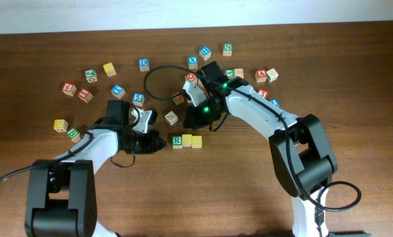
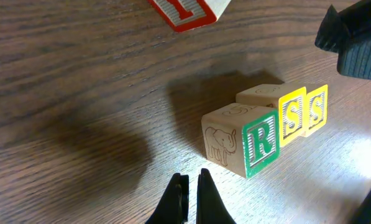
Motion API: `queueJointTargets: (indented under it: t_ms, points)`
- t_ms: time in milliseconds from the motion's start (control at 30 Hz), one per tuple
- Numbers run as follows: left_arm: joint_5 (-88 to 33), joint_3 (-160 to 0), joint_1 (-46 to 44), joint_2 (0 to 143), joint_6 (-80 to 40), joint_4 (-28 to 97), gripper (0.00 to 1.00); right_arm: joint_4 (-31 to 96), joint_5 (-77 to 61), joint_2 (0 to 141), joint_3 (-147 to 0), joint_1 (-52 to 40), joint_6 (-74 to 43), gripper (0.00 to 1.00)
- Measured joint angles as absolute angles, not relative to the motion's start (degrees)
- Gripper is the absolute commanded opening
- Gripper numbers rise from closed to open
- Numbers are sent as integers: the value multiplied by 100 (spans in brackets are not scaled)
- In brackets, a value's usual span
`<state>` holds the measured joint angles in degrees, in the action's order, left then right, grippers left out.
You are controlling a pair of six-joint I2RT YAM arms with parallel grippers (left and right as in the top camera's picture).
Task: Spell out RSS
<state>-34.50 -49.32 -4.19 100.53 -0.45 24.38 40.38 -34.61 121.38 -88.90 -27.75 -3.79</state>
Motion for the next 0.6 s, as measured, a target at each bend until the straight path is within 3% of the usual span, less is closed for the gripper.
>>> queueJointTargets:
  t_ms: [600]
  points:
    - [-3450,-4932,-419,10053,-45,2436,0,4014,-3282,12573,-8890,-2897,-279,4]
